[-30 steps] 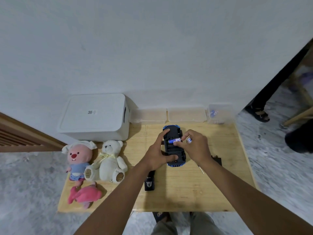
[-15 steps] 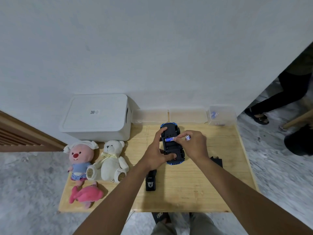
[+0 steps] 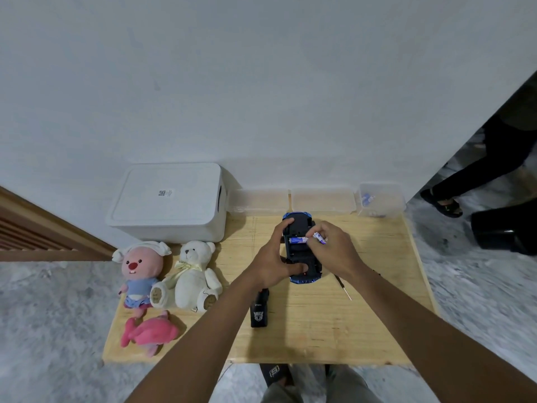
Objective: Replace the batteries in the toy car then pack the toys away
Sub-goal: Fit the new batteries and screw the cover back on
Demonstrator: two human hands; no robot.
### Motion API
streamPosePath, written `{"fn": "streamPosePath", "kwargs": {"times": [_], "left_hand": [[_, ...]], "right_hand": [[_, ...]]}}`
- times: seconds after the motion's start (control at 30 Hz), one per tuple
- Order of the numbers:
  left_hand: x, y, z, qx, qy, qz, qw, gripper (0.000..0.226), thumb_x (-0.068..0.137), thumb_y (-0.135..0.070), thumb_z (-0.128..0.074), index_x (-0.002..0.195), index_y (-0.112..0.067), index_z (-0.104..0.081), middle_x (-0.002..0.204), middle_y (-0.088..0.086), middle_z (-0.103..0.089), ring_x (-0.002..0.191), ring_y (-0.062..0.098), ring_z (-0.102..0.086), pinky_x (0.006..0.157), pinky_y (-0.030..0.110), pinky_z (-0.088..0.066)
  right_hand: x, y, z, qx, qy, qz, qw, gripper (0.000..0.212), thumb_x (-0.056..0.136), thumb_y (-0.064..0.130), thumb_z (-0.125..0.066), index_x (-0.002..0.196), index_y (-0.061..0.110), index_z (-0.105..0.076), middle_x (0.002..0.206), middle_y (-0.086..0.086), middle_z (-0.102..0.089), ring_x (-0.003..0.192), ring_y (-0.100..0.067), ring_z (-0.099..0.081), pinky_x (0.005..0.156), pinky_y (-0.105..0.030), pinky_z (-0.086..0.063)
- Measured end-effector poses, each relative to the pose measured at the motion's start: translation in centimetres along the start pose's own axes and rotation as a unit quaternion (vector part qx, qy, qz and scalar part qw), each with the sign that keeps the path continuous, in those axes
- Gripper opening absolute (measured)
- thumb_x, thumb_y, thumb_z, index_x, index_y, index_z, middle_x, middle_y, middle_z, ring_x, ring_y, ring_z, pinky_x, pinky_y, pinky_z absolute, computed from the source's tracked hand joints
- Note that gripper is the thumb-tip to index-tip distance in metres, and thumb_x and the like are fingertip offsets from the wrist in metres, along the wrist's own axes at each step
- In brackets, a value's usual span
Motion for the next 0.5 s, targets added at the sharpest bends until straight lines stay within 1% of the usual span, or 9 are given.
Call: {"fn": "streamPosePath", "kwargs": {"times": [0.07, 0.1, 0.17, 0.2, 0.27, 0.33, 0.37, 0.43, 0.5], "left_hand": [[-0.1, 0.3, 0.0, -0.007, 0.002, 0.006, 1.0, 0.104, 0.081, -0.009, -0.086, 0.153, -0.05, -0.024, 0.141, -0.01, -0.052, 0.106, 0.023, -0.073, 0.098, 0.042, -0.059], [-0.1, 0.4, 0.1, -0.011, 0.003, 0.009, 1.0, 0.104, 0.08, -0.009, -0.086, 0.153, -0.05, -0.024, 0.141, -0.009, -0.052, 0.105, 0.023, -0.074, 0.099, 0.044, -0.059], [-0.2, 0.6, 0.1, -0.017, 0.003, 0.013, 1.0, 0.104, 0.079, -0.01, -0.087, 0.152, -0.052, -0.025, 0.142, -0.005, -0.053, 0.104, 0.021, -0.074, 0.099, 0.046, -0.059], [-0.3, 0.6, 0.1, -0.019, 0.002, 0.014, 1.0, 0.104, 0.079, -0.011, -0.087, 0.151, -0.052, -0.026, 0.142, -0.003, -0.053, 0.106, 0.02, -0.074, 0.099, 0.047, -0.058], [-0.3, 0.6, 0.1, -0.019, 0.001, 0.014, 1.0, 0.104, 0.078, -0.012, -0.088, 0.151, -0.053, -0.026, 0.142, -0.002, -0.053, 0.11, 0.02, -0.072, 0.1, 0.047, -0.058], [-0.5, 0.5, 0.0, -0.022, 0.002, 0.013, 1.0, 0.103, 0.079, -0.011, -0.087, 0.152, -0.052, -0.026, 0.141, -0.004, -0.053, 0.116, 0.024, -0.068, 0.099, 0.044, -0.059], [-0.6, 0.5, -0.1, -0.026, 0.004, 0.013, 1.0, 0.103, 0.08, -0.01, -0.087, 0.153, -0.05, -0.026, 0.141, -0.005, -0.052, 0.12, 0.026, -0.066, 0.098, 0.041, -0.059], [-0.7, 0.6, -0.2, -0.031, 0.006, 0.012, 0.999, 0.103, 0.08, -0.009, -0.087, 0.154, -0.047, -0.025, 0.141, -0.005, -0.051, 0.126, 0.029, -0.06, 0.093, 0.033, -0.061], [-0.8, 0.7, -0.3, -0.031, 0.003, 0.008, 0.999, 0.103, 0.08, -0.01, -0.087, 0.154, -0.046, -0.025, 0.143, -0.003, -0.05, 0.13, 0.027, -0.057, 0.093, 0.032, -0.061]], "right_hand": [[0.1, 0.1, 0.5, -0.022, 0.029, 0.029, 0.999, 0.018, 0.099, 0.015, -0.054, 0.102, 0.022, -0.07, 0.089, 0.007, -0.069, 0.066, 0.006, -0.06, 0.055, -0.01, -0.041], [0.0, 0.2, 0.8, -0.03, 0.046, 0.041, 0.998, 0.019, 0.101, 0.016, -0.052, 0.105, 0.023, -0.069, 0.087, 0.006, -0.072, 0.06, 0.007, -0.059, 0.056, -0.012, -0.041], [-0.2, 0.6, 1.2, -0.014, 0.075, 0.054, 0.996, 0.014, 0.103, 0.022, -0.053, 0.111, 0.021, -0.064, 0.086, 0.004, -0.076, 0.05, 0.004, -0.056, 0.054, -0.016, -0.044], [-0.2, 0.7, 1.4, -0.01, 0.081, 0.059, 0.995, 0.011, 0.102, 0.026, -0.055, 0.111, 0.02, -0.059, 0.084, 0.004, -0.076, 0.049, 0.003, -0.055, 0.054, -0.018, -0.044], [-0.2, 0.9, 1.8, -0.024, 0.08, 0.067, 0.994, 0.017, 0.1, 0.033, -0.059, 0.104, 0.018, -0.053, 0.076, 0.004, -0.075, 0.055, 0.001, -0.057, 0.059, -0.02, -0.041], [0.0, 0.9, 1.9, -0.047, 0.079, 0.055, 0.994, 0.022, 0.098, 0.039, -0.06, 0.1, 0.018, -0.055, 0.075, 0.007, -0.068, 0.065, -0.003, -0.057, 0.063, -0.024, -0.038], [0.1, 0.9, 1.8, -0.058, 0.086, 0.043, 0.994, 0.022, 0.099, 0.041, -0.059, 0.101, 0.018, -0.056, 0.082, 0.008, -0.066, 0.073, -0.006, -0.058, 0.064, -0.025, -0.039], [0.3, 0.7, 1.4, -0.066, 0.101, 0.021, 0.993, 0.021, 0.101, 0.038, -0.052, 0.105, 0.018, -0.059, 0.097, 0.007, -0.065, 0.088, -0.013, -0.059, 0.068, -0.022, -0.041], [0.4, 0.8, 1.3, -0.061, 0.105, 0.02, 0.992, 0.02, 0.103, 0.031, -0.047, 0.108, 0.02, -0.063, 0.109, 0.006, -0.065, 0.1, -0.015, -0.059, 0.074, -0.019, -0.042]]}}
Point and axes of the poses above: each hand's wrist, its own x-axis towards the middle knuckle, its own z-axis out of the back of the hand, y = z × x, the point moved 5 cm from there along x, towards the middle knuckle
